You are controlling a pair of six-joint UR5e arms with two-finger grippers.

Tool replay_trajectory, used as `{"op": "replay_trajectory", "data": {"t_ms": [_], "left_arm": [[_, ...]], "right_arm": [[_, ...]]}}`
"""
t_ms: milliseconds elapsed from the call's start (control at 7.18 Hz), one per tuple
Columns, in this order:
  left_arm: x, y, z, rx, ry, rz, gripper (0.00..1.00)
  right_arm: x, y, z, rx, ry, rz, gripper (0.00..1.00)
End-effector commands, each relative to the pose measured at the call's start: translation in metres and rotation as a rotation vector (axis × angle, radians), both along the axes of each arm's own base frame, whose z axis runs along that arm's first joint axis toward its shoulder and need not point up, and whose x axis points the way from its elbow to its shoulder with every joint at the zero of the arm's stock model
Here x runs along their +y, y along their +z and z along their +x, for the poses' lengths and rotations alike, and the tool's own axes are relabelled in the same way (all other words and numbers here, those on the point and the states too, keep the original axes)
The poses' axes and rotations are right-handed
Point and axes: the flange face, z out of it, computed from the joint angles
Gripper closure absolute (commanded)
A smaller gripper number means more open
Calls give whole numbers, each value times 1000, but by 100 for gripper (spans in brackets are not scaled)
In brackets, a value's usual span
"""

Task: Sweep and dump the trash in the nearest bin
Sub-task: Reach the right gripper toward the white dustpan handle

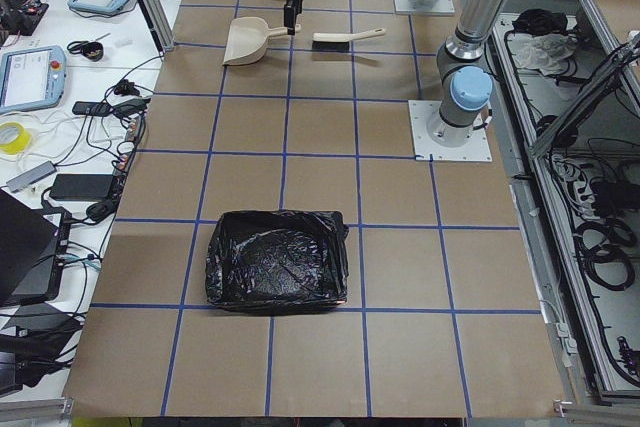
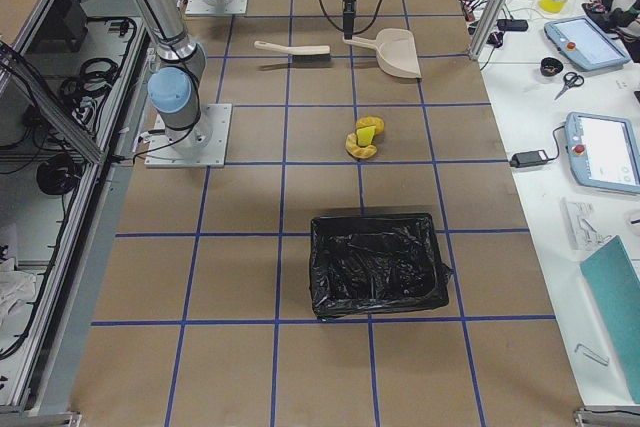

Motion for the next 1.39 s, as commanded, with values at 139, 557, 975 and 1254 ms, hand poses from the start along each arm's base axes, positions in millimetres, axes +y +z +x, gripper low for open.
{"op": "replay_trajectory", "data": {"t_ms": [139, 557, 975, 1254], "left_arm": [[-3, -4, 0, 0, -1, 2, 0], [-1, -15, -3, 2, 5, 16, 0], [21, -25, -18, 4, 65, 42, 0], [37, -30, -19, 3, 62, 55, 0]], "right_arm": [[0, -1, 2, -5, -6, 0, 0], [-19, -27, 49, -9, 15, -16, 0], [-44, -79, 138, -40, 27, -45, 0], [-88, -110, 158, -46, 46, -47, 0]]}}
